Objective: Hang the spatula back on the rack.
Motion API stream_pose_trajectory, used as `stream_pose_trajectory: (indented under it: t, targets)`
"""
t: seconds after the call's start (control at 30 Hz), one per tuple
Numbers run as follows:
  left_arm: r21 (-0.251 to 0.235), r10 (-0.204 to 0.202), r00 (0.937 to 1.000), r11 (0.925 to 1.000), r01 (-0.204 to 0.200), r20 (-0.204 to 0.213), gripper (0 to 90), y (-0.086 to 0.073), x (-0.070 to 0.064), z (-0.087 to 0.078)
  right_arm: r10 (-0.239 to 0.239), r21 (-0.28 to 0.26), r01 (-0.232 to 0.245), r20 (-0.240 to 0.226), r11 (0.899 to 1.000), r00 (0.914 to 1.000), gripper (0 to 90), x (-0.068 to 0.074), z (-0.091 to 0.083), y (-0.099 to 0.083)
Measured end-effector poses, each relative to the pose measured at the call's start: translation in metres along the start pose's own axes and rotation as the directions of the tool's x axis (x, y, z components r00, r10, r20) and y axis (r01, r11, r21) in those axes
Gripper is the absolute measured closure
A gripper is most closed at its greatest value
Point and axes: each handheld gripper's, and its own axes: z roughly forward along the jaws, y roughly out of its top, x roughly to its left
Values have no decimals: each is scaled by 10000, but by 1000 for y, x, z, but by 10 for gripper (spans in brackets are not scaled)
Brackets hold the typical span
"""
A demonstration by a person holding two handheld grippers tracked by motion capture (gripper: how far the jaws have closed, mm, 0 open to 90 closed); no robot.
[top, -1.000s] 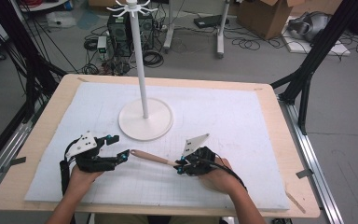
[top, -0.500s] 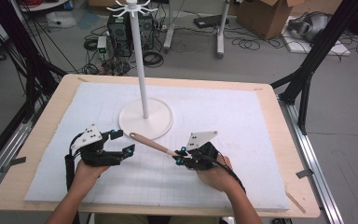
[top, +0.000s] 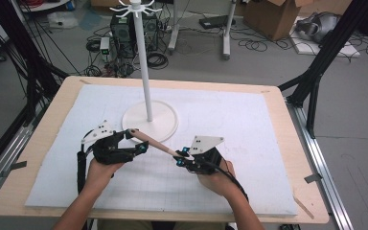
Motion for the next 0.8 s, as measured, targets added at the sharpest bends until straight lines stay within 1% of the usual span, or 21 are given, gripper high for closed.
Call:
stream_pose_trajectory:
  t: [0.03, 0.07, 0.1, 0.17, 0.2, 0.23, 0.37, 0.47, 0.57, 0.6, 0.67, 0.73, 0.8]
  targets:
    - [-66, 30, 10000, 10000, -30, -33, 378, 2, -1, 0, 37, -26, -37, 8, 10000, 10000, 785, 0, 0, 0]
    - [-99, 38, 10000, 9999, -38, -29, 389, 3, -1, 0, -53, -92, 53, 53, 9999, 10000, 785, 0, 1, 1]
    - [-116, -21, 10000, 9999, 21, 4, 424, 5, -1, 0, -27, -119, 27, 36, 9999, 10000, 785, 1, 1, 1]
    - [-36, -192, 9996, 9998, 192, 190, 467, 9, -1, 1, 41, -171, -40, 74, 9998, 10000, 785, 1, 0, 2]
    - [-25, -168, 9995, 9999, 169, 273, 481, 11, -2, 1, 52, -168, -50, 95, 9998, 9999, 785, 1, 0, 2]
    - [-76, -185, 9989, 9998, 188, 433, 497, 14, -3, 1, -38, -193, 41, 148, 9998, 9999, 785, 1, 0, 2]
    - [-473, -132, 9937, 9987, 186, 1109, 584, 26, -8, 0, -105, -285, 113, 309, 9995, 9995, 785, 3, -4, 7]
    - [-786, 9, 9900, 9969, 103, 1411, 627, 36, -15, 0, -132, -437, 149, 389, 9989, 9992, 785, 3, -8, 13]
    - [-1103, 202, 9865, 9939, -22, 1625, 654, 46, -21, 0, -204, -559, 231, 491, 9982, 9986, 786, 3, -12, 19]
    - [-1215, 262, 9863, 9926, -63, 1630, 659, 49, -24, 0, -160, -625, 195, 557, 9979, 9983, 785, 4, -14, 22]
    - [-1427, 441, 9859, 9895, -209, 1613, 668, 55, -29, 0, -293, -678, 347, 803, 9971, 9963, 785, 5, -16, 26]
    - [-1601, 576, 9874, 9865, -337, 1471, 673, 60, -34, 1, -335, -675, 416, 1178, 9969, 9925, 786, 7, -17, 30]
    - [-1771, 745, 9906, 9827, -533, 1151, 673, 63, -38, 3, -334, -618, 438, 1602, 9971, 9865, 787, 10, -17, 34]
